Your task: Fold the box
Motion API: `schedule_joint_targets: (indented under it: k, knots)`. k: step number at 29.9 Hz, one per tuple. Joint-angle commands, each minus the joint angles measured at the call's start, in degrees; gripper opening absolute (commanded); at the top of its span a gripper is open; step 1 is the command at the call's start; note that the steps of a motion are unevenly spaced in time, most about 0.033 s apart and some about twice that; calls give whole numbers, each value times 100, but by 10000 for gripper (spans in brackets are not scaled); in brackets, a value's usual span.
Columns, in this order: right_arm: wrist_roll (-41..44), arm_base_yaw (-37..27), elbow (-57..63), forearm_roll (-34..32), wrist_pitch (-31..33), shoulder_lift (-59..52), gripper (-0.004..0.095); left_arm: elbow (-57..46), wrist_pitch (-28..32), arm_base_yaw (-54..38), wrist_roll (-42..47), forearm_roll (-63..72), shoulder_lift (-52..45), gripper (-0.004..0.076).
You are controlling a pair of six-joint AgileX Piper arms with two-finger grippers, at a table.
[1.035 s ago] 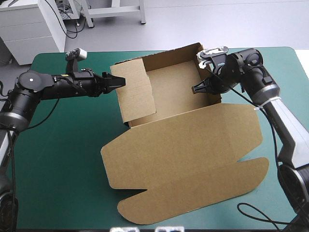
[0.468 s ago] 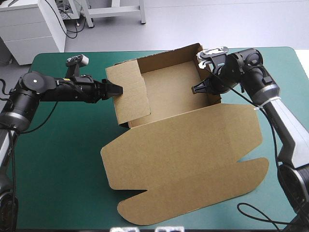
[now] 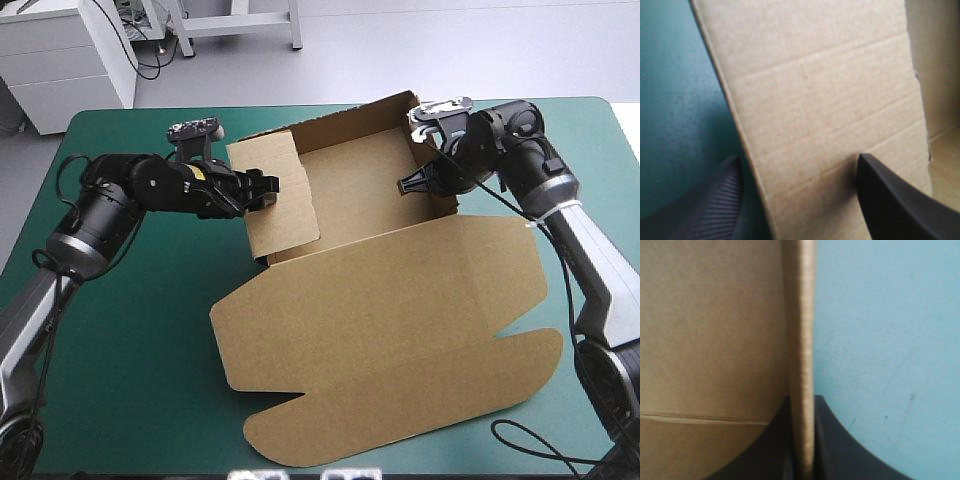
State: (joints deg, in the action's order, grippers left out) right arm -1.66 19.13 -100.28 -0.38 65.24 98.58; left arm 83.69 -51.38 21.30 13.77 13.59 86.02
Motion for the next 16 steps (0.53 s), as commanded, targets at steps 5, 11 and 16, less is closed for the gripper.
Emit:
schedule_joint_targets:
  k: [5,11,16]
  knots:
    - [49,34,-192,266,-278,-296,-7,184,235,603,1529,-871,-62,470]
    - [135,440,-294,-54,-374,-296,-7,184,154,652,1810,-932,153,466]
    - [379,650,-594,-441,-349,-296,-8,184,19,652,1835,-1042,233,464]
